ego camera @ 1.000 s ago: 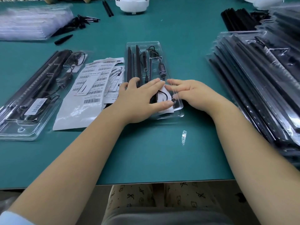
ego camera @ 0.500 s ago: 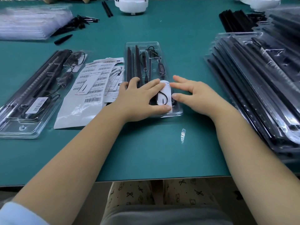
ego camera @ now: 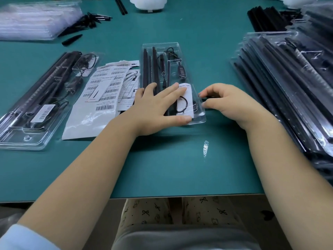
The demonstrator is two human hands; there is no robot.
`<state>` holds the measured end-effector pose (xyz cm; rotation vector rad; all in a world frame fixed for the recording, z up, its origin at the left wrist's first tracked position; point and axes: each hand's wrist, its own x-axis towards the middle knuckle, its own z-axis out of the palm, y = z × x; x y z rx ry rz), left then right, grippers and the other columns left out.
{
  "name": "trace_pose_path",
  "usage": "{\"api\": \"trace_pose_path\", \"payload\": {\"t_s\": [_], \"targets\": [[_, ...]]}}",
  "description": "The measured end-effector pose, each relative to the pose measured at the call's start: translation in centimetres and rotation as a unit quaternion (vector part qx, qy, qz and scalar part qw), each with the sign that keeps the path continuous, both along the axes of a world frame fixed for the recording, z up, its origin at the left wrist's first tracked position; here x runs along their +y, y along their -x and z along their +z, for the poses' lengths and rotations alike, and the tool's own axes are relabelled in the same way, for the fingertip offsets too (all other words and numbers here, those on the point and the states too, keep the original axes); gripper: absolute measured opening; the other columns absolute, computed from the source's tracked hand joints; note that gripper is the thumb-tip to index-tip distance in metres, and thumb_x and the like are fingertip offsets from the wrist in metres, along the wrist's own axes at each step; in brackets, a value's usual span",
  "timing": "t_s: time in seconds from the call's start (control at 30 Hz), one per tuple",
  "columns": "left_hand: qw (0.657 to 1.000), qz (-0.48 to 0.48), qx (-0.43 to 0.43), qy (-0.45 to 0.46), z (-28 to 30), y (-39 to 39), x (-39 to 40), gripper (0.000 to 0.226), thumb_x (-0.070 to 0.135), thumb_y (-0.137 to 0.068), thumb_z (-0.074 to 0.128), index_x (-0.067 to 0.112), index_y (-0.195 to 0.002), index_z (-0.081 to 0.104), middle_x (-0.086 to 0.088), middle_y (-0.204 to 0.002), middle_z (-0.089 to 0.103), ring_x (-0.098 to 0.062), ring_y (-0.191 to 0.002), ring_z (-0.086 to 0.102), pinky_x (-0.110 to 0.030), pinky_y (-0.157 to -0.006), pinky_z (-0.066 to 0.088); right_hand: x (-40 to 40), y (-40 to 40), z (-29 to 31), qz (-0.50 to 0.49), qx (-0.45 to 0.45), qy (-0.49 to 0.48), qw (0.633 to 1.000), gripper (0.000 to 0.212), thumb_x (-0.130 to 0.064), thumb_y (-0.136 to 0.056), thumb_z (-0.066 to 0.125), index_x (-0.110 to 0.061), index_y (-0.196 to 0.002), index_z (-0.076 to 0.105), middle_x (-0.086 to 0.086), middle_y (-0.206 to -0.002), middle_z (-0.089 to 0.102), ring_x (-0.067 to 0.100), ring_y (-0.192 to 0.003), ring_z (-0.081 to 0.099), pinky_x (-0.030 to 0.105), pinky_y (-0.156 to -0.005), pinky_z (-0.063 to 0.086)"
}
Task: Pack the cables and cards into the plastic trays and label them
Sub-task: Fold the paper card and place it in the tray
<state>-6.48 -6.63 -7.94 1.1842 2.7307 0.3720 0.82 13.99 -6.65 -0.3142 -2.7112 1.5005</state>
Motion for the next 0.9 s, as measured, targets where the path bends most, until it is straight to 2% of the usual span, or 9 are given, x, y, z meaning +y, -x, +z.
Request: {"api": "trace_pose_path", "payload": {"t_s": [0.07, 0.2, 0.27, 0.33, 0.53, 0.7, 0.73, 0.8, 0.9], "targets": [[1.0, -0.008, 0.009, 0.012, 0.1, -0.1, 0.0, 0.088, 0.089, -0.064, 0.013, 0.055, -0.144, 0.001, 0.026, -0.156, -0.002, -0.029, -0.145, -0.004, -0.052, -0.115, -0.003, 0.2, -0.5, 0.4, 0.038, -0.011, 0.037, 0.999, 0.016, -0.008, -0.081, 0.067, -0.023, -0.08, 0.067, 0.004, -0.103, 0.071, 0.016, -0.093, 0.061, 0.034, -0.096, 0.044], [0.999, -0.011, -0.035, -0.014, 0.5, -0.2, -0.2, 0.076, 0.083, -0.069, 0.008, 0.061, -0.141, -0.001, 0.027, -0.156, -0.002, -0.03, -0.144, -0.008, -0.049, -0.114, -0.006, 0.2, -1.1, 0.7, 0.113, -0.042, 0.039, 0.992, 0.018, -0.025, -0.073, 0.078, -0.028, -0.09, 0.073, -0.015, -0.104, 0.07, 0.004, -0.108, 0.059, 0.026, -0.1, 0.037], [0.999, -0.016, -0.032, -0.005, 0.6, -0.2, -0.3, 0.074, 0.081, -0.071, 0.006, 0.06, -0.141, -0.002, 0.027, -0.156, -0.003, -0.03, -0.144, -0.008, -0.049, -0.114, -0.007, -0.3, -0.9, 0.3, 0.078, -0.016, 0.01, 0.997, 0.022, -0.035, -0.066, 0.082, -0.03, -0.085, 0.071, -0.022, -0.095, 0.069, -0.008, -0.099, 0.057, 0.015, -0.092, 0.036], [1.0, -0.018, -0.023, 0.003, 0.6, -0.2, -0.2, 0.073, 0.081, -0.073, 0.007, 0.059, -0.142, -0.001, 0.025, -0.156, -0.003, -0.031, -0.144, -0.008, -0.049, -0.114, -0.006, -0.8, -0.7, -0.1, 0.038, 0.012, -0.006, 0.999, 0.025, -0.036, -0.062, 0.085, -0.03, -0.08, 0.069, -0.027, -0.086, 0.067, -0.016, -0.085, 0.055, 0.004, -0.076, 0.036], [1.0, -0.016, -0.01, 0.005, 0.4, -0.3, -0.1, 0.077, 0.083, -0.069, 0.006, 0.059, -0.142, 0.0, 0.024, -0.157, -0.001, -0.032, -0.144, -0.006, -0.051, -0.115, -0.004, -0.9, -0.2, -0.7, 0.011, 0.008, -0.019, 1.0, 0.039, -0.034, -0.056, 0.088, -0.033, -0.088, 0.065, -0.021, -0.102, 0.063, -0.013, -0.096, 0.051, 0.014, -0.075, 0.036], [1.0, -0.016, -0.004, 0.003, 0.2, -0.2, -0.1, 0.076, 0.084, -0.069, 0.006, 0.061, -0.141, 0.0, 0.025, -0.156, 0.0, -0.031, -0.144, -0.005, -0.05, -0.114, -0.004, -1.3, 0.1, -1.1, -0.008, 0.037, -0.029, 0.999, 0.029, -0.033, -0.065, 0.083, -0.032, -0.084, 0.062, -0.022, -0.095, 0.061, -0.022, -0.084, 0.049, 0.002, -0.066, 0.034], [1.0, -0.016, -0.003, 0.003, 0.2, -0.2, -0.1, 0.075, 0.085, -0.069, 0.006, 0.061, -0.141, 0.0, 0.025, -0.156, 0.0, -0.031, -0.144, -0.005, -0.05, -0.115, -0.003, -1.3, 0.2, -1.1, -0.009, 0.041, -0.039, 0.998, 0.029, -0.032, -0.067, 0.082, -0.033, -0.086, 0.061, -0.021, -0.099, 0.061, -0.019, -0.086, 0.05, 0.001, -0.066, 0.034], [1.0, -0.017, 0.002, 0.005, 0.2, -0.2, -0.1, 0.076, 0.085, -0.069, 0.006, 0.061, -0.141, 0.0, 0.025, -0.157, 0.001, -0.031, -0.144, -0.003, -0.051, -0.115, -0.002, -1.6, 0.3, -1.2, -0.017, 0.048, -0.066, 0.997, 0.031, -0.03, -0.072, 0.079, -0.033, -0.096, 0.061, -0.013, -0.111, 0.06, -0.004, -0.098, 0.051, 0.01, -0.073, 0.035], [1.0, -0.017, 0.01, 0.006, 0.3, -0.2, -0.1, 0.077, 0.085, -0.069, 0.006, 0.059, -0.142, -0.001, 0.024, -0.157, 0.001, -0.032, -0.144, -0.002, -0.05, -0.115, -0.001, -2.1, 0.6, -1.2, -0.004, 0.052, -0.144, 0.988, 0.042, -0.029, -0.083, 0.067, -0.028, -0.124, 0.059, -0.006, -0.128, 0.056, 0.015, -0.122, 0.044, 0.025, -0.097, 0.033]]}}
